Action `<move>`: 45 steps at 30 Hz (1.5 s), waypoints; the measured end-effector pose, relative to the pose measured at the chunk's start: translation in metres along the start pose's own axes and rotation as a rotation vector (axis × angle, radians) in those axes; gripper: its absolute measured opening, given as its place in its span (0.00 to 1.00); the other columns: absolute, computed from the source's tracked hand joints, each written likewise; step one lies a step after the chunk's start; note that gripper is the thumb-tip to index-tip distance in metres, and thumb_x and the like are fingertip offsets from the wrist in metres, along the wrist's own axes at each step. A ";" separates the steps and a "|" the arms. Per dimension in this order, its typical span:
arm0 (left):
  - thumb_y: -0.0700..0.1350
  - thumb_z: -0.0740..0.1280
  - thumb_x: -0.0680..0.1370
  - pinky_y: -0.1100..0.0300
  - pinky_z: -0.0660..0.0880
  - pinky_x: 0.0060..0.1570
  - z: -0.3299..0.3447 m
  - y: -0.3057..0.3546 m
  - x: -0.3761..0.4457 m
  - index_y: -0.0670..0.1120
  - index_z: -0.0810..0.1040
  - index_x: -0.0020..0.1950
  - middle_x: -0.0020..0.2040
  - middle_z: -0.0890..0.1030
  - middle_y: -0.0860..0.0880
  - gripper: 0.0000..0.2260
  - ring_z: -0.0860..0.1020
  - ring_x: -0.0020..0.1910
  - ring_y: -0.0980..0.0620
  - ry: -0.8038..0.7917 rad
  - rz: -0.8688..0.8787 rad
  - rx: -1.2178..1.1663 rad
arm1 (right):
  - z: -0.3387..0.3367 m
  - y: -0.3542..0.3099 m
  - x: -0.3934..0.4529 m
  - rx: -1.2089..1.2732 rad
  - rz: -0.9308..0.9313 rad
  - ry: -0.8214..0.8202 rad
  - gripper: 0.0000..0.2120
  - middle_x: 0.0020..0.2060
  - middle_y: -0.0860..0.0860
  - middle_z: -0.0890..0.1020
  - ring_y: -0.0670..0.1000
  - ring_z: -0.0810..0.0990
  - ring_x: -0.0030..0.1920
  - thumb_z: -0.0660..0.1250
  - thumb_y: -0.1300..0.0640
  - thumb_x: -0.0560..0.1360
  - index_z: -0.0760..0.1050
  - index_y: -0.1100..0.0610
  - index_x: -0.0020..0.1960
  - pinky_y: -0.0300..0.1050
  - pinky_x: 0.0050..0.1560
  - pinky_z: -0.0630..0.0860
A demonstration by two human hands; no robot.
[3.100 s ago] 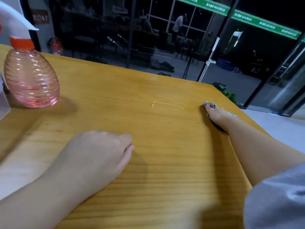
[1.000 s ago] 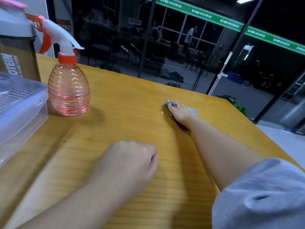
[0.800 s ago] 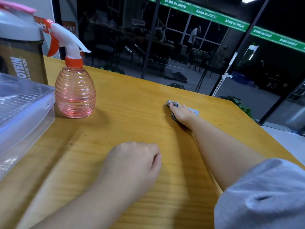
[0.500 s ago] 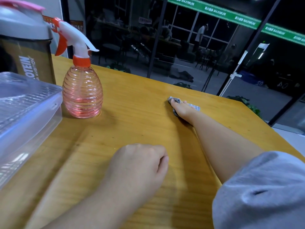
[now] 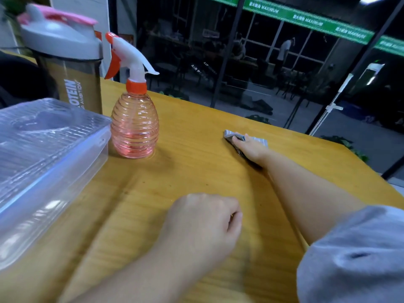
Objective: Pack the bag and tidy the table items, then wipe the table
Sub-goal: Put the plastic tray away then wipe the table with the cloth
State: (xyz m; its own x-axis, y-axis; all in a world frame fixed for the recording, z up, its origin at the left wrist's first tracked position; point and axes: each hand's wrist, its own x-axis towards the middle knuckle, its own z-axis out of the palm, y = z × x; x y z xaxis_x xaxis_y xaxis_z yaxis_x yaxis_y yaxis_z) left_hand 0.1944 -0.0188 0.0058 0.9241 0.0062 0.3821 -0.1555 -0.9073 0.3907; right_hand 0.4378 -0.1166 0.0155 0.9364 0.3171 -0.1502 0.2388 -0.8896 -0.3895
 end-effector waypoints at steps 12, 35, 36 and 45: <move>0.56 0.53 0.78 0.58 0.72 0.46 -0.001 -0.001 0.000 0.54 0.75 0.53 0.46 0.80 0.53 0.14 0.76 0.47 0.52 -0.069 0.004 0.019 | 0.003 -0.010 -0.050 -0.081 -0.173 -0.059 0.22 0.76 0.47 0.52 0.49 0.49 0.76 0.48 0.44 0.82 0.54 0.43 0.75 0.45 0.73 0.45; 0.54 0.56 0.78 0.59 0.69 0.44 -0.007 -0.002 -0.015 0.54 0.77 0.50 0.43 0.82 0.54 0.11 0.77 0.45 0.53 -0.079 0.099 0.016 | 0.026 0.019 -0.166 -0.162 -0.341 -0.119 0.21 0.75 0.38 0.49 0.40 0.41 0.75 0.47 0.45 0.82 0.51 0.39 0.75 0.43 0.74 0.38; 0.54 0.57 0.78 0.59 0.69 0.44 -0.008 -0.002 -0.015 0.54 0.77 0.50 0.43 0.82 0.54 0.11 0.77 0.45 0.53 -0.076 0.100 0.013 | 0.024 0.025 -0.169 -0.156 -0.342 -0.126 0.21 0.75 0.38 0.49 0.39 0.41 0.75 0.47 0.45 0.82 0.51 0.39 0.74 0.42 0.74 0.38; 0.55 0.54 0.79 0.57 0.72 0.47 -0.004 -0.001 -0.012 0.54 0.76 0.52 0.45 0.82 0.54 0.13 0.77 0.47 0.53 -0.073 0.109 0.066 | -0.001 0.068 -0.146 -0.119 -0.078 -0.028 0.21 0.76 0.40 0.51 0.44 0.43 0.76 0.46 0.43 0.82 0.51 0.39 0.75 0.46 0.74 0.40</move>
State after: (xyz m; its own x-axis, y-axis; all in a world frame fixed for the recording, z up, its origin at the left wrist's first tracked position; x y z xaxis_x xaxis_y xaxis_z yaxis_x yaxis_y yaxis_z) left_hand 0.1817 -0.0163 0.0040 0.9265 -0.1222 0.3558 -0.2349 -0.9266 0.2935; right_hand 0.3175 -0.2235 0.0116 0.9065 0.3948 -0.1495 0.3414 -0.8940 -0.2903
